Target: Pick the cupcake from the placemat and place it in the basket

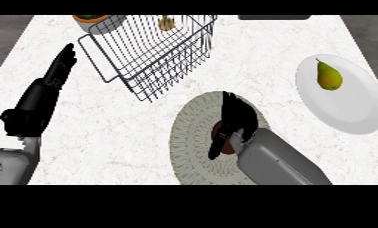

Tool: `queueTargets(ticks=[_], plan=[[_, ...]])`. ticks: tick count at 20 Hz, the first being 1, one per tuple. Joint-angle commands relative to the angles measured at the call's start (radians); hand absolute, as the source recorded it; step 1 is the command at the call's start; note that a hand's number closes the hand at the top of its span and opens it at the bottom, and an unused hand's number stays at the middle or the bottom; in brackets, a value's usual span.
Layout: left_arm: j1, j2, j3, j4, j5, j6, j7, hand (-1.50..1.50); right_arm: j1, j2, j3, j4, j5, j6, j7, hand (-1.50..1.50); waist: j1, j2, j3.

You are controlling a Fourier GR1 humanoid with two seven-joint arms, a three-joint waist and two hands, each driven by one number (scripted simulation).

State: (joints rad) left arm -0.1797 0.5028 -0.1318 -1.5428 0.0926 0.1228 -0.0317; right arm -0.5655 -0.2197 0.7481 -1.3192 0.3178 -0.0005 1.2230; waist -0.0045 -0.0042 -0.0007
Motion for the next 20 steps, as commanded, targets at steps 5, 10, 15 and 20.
queueTargets(ticks=[5,10,15,20], plan=[[-0.021,-0.016,0.014,-0.004,-0.014,-0.016,0.01,0.0,0.043,0.009,-0.072,0.01,0.037,0.027,0.171,-1.5,-0.001,0.002,0.0],[0.014,0.004,0.047,0.003,-0.011,-0.046,-0.014,0.0,0.122,0.061,-0.028,-0.038,0.122,0.005,0.205,-1.5,0.0,0.0,0.0],[-0.038,-0.013,0.059,0.017,-0.028,-0.05,0.018,0.0,0.162,0.09,-0.092,-0.008,0.143,-0.002,0.137,1.5,0.0,0.002,0.001],[-0.059,-0.048,0.045,0.015,-0.053,-0.053,0.038,0.0,0.175,0.114,-0.105,0.119,0.239,-0.024,0.0,1.5,0.005,0.005,0.001]])
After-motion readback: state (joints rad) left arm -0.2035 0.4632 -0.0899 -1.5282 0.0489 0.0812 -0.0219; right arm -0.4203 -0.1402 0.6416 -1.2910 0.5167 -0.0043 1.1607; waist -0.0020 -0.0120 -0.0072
